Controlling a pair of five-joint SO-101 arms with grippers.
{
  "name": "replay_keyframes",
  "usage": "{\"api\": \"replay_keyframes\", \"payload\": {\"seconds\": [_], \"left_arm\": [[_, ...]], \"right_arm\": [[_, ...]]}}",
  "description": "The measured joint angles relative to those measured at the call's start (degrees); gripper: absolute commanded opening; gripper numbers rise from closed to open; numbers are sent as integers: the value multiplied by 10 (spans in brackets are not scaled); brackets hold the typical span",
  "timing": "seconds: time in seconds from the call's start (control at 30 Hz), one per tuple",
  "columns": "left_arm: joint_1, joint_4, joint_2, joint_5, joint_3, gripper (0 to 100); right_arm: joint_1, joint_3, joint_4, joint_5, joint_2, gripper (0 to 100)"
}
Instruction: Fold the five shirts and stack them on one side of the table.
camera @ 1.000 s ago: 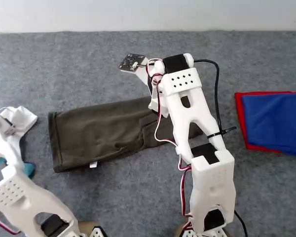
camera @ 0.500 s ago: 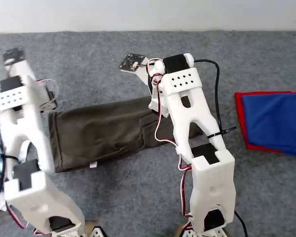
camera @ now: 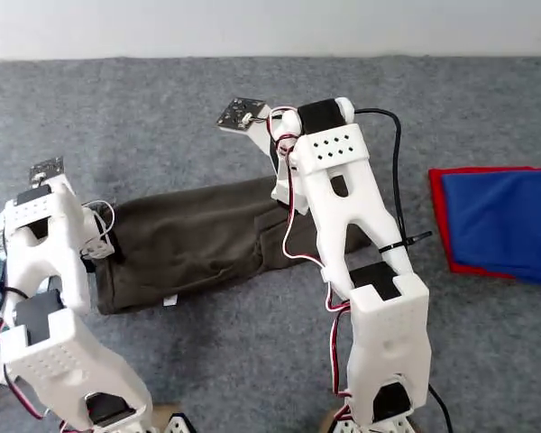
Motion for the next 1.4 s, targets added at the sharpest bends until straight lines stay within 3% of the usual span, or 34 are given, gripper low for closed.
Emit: {"api": "replay_keyframes", "payload": {"seconds": [0.1, 0.23, 0.5, 0.73, 1.1, 1.4], "left_arm": [[0, 7, 23, 0, -17, 135], [7, 47, 69, 0, -74, 12], [10, 88, 112, -1, -139, 12], [39, 91, 50, -33, -129, 12], [254, 61, -15, 2, -135, 13], [430, 24, -15, 62, -256, 13]], "right_arm": [[0, 0, 0, 0, 0, 8], [0, 0, 0, 0, 0, 8], [0, 0, 0, 0, 0, 8], [4, -4, 0, 0, 0, 8], [57, -163, 2, -23, 0, 8], [176, -283, 2, -105, -29, 8]]}}
